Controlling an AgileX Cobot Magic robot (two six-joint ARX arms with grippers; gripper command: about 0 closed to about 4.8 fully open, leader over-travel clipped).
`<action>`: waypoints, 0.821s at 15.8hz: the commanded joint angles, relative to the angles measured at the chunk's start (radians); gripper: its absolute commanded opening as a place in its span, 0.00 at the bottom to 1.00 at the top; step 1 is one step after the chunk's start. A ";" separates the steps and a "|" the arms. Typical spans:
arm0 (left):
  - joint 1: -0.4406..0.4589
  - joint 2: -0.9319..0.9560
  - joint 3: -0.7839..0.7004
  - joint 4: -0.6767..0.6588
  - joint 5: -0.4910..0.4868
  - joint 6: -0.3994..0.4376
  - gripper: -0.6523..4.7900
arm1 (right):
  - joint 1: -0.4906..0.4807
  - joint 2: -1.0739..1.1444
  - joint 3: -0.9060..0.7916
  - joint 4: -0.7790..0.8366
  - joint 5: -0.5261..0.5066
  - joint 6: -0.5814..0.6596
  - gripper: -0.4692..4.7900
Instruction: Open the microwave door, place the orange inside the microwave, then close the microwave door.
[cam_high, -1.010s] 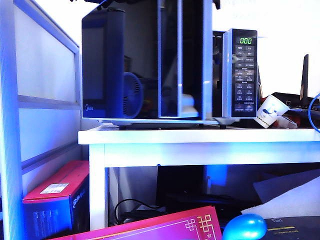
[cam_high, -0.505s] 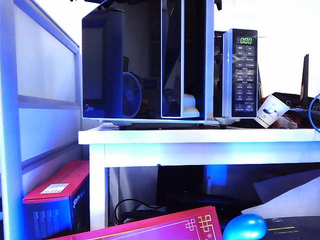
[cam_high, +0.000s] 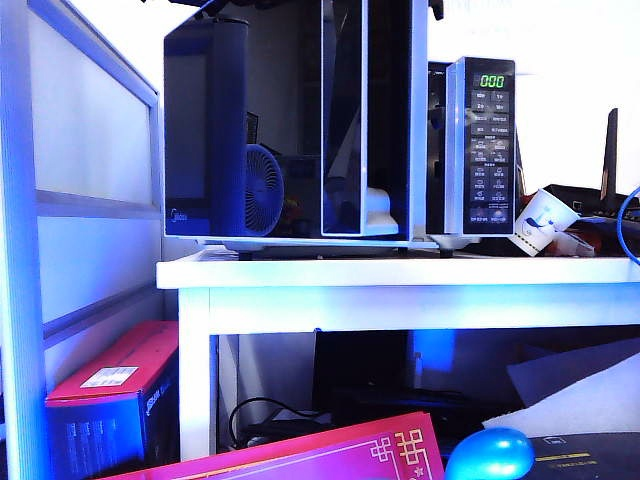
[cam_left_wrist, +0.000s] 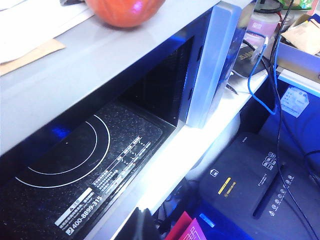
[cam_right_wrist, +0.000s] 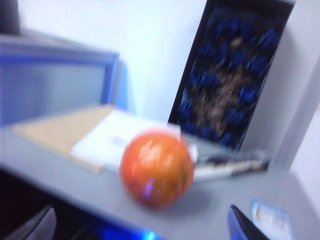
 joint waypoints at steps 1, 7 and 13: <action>-0.002 0.004 -0.003 -0.044 -0.001 0.000 0.15 | -0.008 0.079 0.137 -0.082 -0.047 -0.008 1.00; -0.002 0.004 -0.003 -0.045 0.000 0.000 0.15 | -0.008 0.240 0.318 -0.158 -0.104 -0.037 1.00; -0.002 0.004 -0.003 -0.047 0.000 0.000 0.15 | -0.008 0.350 0.424 -0.152 -0.085 -0.082 1.00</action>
